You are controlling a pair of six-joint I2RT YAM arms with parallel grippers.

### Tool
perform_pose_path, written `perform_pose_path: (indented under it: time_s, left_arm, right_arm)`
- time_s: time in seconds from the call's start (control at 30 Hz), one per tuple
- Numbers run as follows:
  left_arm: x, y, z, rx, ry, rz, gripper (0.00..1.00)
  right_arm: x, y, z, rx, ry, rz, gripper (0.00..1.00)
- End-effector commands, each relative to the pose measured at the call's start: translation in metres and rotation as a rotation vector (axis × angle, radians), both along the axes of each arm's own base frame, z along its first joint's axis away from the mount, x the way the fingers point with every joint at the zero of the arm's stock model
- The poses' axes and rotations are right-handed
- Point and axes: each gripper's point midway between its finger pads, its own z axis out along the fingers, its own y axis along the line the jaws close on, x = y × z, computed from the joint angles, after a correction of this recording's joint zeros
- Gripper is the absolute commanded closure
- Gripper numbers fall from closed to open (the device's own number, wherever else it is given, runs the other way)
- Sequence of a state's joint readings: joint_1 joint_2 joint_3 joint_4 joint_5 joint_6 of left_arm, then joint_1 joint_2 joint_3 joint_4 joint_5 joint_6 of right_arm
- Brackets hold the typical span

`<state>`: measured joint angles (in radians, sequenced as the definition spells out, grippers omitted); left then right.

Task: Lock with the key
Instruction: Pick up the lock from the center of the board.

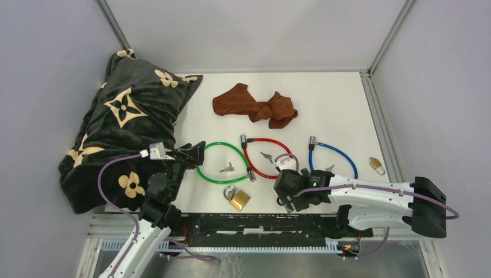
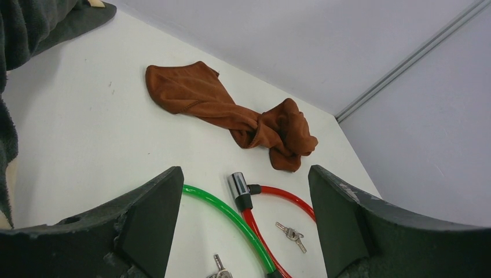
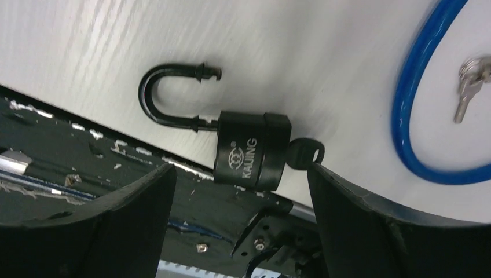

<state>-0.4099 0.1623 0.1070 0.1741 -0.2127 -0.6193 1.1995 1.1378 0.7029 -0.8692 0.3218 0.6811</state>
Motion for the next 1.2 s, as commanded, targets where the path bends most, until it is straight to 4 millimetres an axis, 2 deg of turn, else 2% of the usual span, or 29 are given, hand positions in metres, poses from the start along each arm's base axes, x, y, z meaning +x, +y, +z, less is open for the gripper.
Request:
perform_pose_path:
  time_s: [0.0,0.17,0.33,0.5,0.53,0.6,0.67,0.73,0.83,0.93,1.07,1.17]
  left_arm:
    - [0.002,0.006,0.008,-0.042,-0.024,0.034,0.15]
    - [0.003,0.009,0.008,-0.04,-0.024,0.043,0.15]
    - [0.004,0.01,0.007,-0.039,-0.02,0.047,0.15]
    - [0.005,0.01,0.005,-0.034,-0.011,0.048,0.15]
    - [0.005,0.01,0.004,-0.033,-0.009,0.05,0.15]
    - [0.005,0.009,0.003,-0.031,-0.005,0.048,0.15]
    - [0.005,0.008,0.003,-0.029,-0.005,0.041,0.15]
    - [0.004,0.003,0.006,-0.019,-0.017,0.012,0.15]
    - [-0.004,-0.017,0.014,0.029,-0.064,-0.115,0.19]
    - [-0.02,-0.049,0.026,0.077,-0.122,-0.315,0.27]
    - [-0.054,-0.097,0.04,0.253,-0.233,-0.659,0.39]
    - [-0.076,-0.131,0.033,0.455,-0.3,-0.885,0.43]
  right_arm:
    - [-0.019,-0.018,-0.003,-0.057,0.029,-0.088,0.13]
    - [-0.021,-0.028,-0.022,-0.078,0.029,-0.103,0.16]
    - [-0.024,-0.018,-0.04,-0.014,0.043,-0.063,0.18]
    - [-0.017,-0.024,-0.049,-0.06,0.007,-0.06,0.24]
    - [-0.016,-0.023,-0.05,-0.056,0.001,-0.055,0.27]
    - [-0.014,-0.021,-0.052,-0.042,-0.002,-0.047,0.43]
    - [-0.013,-0.019,-0.053,-0.029,-0.006,-0.044,0.67]
    - [-0.011,-0.017,-0.052,-0.019,-0.017,-0.041,0.78]
    - [-0.007,-0.009,-0.046,0.015,-0.036,-0.025,0.91]
    - [0.0,0.002,-0.034,0.06,-0.069,-0.015,1.0]
    - [0.011,0.023,-0.008,0.186,-0.136,-0.013,1.0]
    - [0.02,0.045,0.016,0.346,-0.198,-0.005,1.0]
